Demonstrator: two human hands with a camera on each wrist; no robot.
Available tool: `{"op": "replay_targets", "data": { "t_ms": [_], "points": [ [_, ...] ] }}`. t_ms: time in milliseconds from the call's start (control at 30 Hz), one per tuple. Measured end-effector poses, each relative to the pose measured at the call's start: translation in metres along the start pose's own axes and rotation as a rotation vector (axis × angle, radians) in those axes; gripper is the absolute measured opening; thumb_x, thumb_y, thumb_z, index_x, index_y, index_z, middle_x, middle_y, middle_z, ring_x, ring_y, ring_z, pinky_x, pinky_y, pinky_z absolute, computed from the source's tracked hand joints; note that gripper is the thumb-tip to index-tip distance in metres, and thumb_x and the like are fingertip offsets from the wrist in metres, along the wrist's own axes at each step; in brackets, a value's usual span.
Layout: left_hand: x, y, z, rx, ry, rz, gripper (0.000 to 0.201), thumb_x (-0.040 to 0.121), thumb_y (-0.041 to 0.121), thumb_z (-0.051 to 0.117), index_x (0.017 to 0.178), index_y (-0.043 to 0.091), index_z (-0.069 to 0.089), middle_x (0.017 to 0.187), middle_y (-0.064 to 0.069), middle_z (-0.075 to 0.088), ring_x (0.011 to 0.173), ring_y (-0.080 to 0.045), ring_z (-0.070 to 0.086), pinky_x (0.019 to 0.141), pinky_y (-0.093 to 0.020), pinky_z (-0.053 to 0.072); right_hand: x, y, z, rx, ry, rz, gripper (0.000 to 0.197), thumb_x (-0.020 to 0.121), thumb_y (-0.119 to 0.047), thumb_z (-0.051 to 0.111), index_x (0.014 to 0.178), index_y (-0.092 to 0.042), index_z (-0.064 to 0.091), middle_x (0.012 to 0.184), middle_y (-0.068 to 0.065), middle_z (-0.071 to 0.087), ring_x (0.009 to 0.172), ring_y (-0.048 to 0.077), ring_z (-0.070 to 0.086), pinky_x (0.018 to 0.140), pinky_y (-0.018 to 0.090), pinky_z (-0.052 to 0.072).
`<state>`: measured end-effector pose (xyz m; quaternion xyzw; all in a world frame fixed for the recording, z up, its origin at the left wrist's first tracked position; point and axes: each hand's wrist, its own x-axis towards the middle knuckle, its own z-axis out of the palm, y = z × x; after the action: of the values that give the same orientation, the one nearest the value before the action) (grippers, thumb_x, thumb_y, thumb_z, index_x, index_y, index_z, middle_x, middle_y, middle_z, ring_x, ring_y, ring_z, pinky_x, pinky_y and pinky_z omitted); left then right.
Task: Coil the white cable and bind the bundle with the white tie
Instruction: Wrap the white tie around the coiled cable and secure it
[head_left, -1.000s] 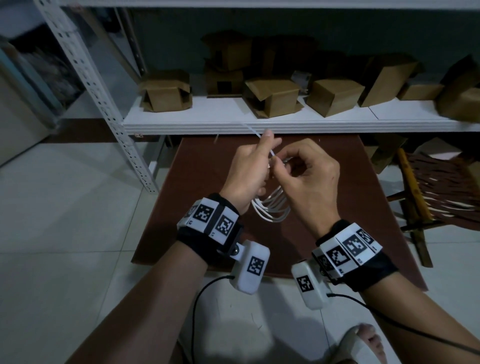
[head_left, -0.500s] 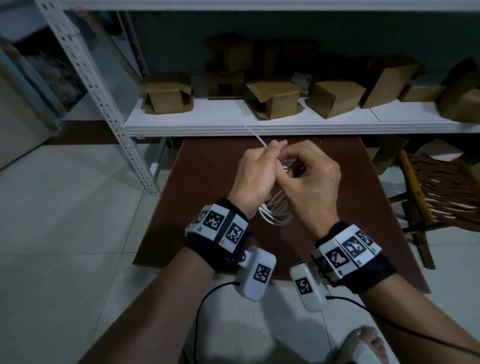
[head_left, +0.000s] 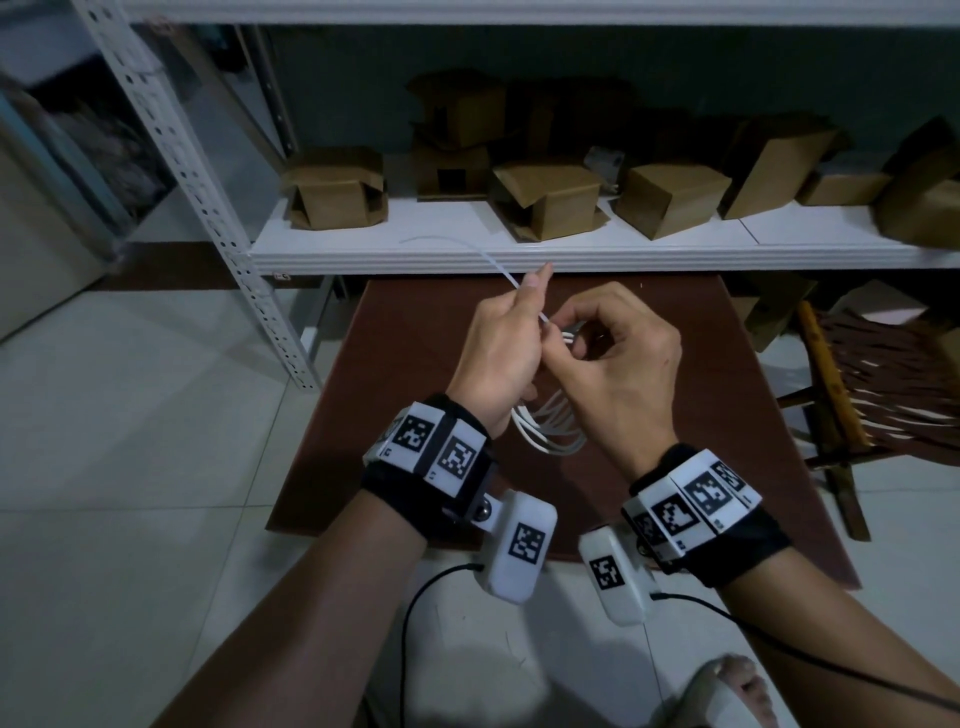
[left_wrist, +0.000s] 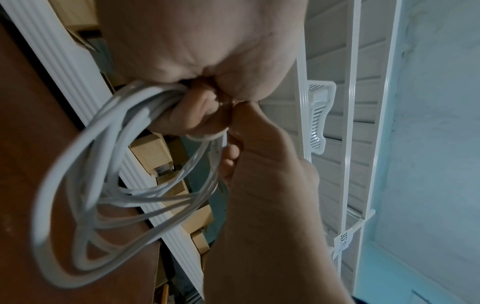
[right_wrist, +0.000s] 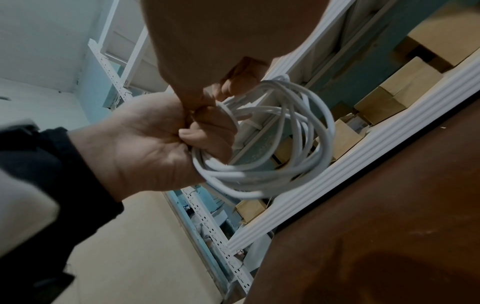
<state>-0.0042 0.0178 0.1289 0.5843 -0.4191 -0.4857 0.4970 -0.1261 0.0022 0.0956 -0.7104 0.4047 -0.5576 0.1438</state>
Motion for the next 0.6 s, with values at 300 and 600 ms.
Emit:
{"op": "replay_targets", "data": {
  "t_ms": [300, 600],
  "points": [
    [0.014, -0.006, -0.006, -0.115, -0.068, -0.081, 0.048, 0.111, 0.052, 0.039, 0.131, 0.022, 0.071, 0.076, -0.013, 0.056, 0.042, -0.006, 0.034, 0.04, -0.02, 0.023, 0.008, 0.002, -0.006, 0.084, -0.042, 0.076, 0.006, 0.091, -0.01, 0.074, 0.087, -0.012, 0.078, 0.085, -0.002, 0.073, 0.075, 0.017, 0.069, 0.069, 0.044, 0.055],
    [0.008, 0.0, -0.007, -0.191, -0.125, -0.149, 0.055, 0.111, 0.054, 0.036, 0.13, 0.015, 0.07, 0.049, 0.008, 0.03, 0.042, -0.006, 0.021, 0.039, -0.02, 0.018, 0.016, 0.003, -0.015, 0.05, -0.011, 0.158, 0.005, 0.091, -0.014, 0.072, 0.09, -0.017, 0.076, 0.081, -0.005, 0.073, 0.073, 0.014, 0.067, 0.068, 0.034, 0.055]
  ]
}}
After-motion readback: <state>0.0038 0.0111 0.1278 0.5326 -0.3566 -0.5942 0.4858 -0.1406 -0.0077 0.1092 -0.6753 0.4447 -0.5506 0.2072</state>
